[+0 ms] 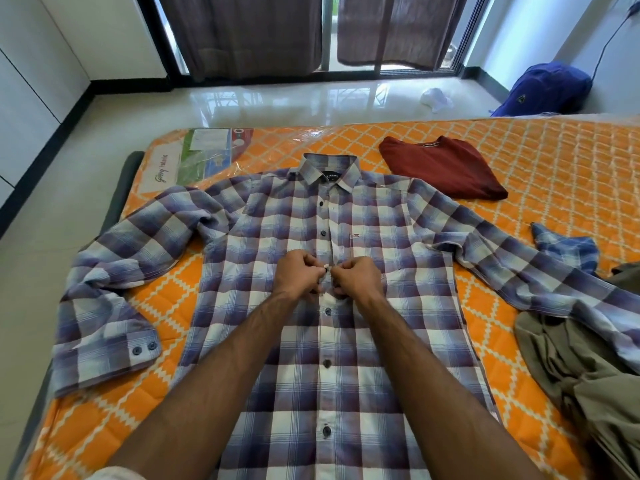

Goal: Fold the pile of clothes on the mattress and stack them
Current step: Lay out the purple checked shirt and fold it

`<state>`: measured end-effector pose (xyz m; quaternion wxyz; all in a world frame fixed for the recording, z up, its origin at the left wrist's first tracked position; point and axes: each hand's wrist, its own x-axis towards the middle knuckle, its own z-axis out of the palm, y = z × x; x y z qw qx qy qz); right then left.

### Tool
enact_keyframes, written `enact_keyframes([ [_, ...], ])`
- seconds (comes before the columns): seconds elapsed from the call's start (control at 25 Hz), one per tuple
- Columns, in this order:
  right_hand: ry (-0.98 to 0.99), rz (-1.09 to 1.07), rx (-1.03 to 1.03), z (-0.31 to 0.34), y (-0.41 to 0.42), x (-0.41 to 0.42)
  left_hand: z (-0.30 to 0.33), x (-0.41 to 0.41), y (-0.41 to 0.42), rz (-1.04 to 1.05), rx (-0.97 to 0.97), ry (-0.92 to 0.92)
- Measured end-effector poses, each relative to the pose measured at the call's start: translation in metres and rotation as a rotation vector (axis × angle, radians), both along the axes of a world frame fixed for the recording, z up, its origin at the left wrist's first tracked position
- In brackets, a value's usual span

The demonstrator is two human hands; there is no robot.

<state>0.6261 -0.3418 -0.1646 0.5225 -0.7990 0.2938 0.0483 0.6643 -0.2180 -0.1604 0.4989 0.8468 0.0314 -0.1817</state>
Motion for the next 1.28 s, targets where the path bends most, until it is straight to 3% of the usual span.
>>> enact_keyframes([
  [0.28,0.109,0.033,0.116,-0.004,-0.007,0.012,-0.008,-0.001,0.002,0.058,-0.112,0.055],
  [0.72,-0.075,-0.274,0.173,-0.016,0.024,-0.005,-0.014,-0.004,0.002,0.014,-0.046,-0.027],
  [1.08,-0.116,-0.302,0.279,-0.019,0.026,-0.015,-0.017,-0.008,0.0,0.008,0.004,-0.101],
  [1.28,-0.119,-0.26,0.275,-0.019,0.022,-0.016,-0.013,-0.007,0.005,0.011,-0.069,-0.039],
])
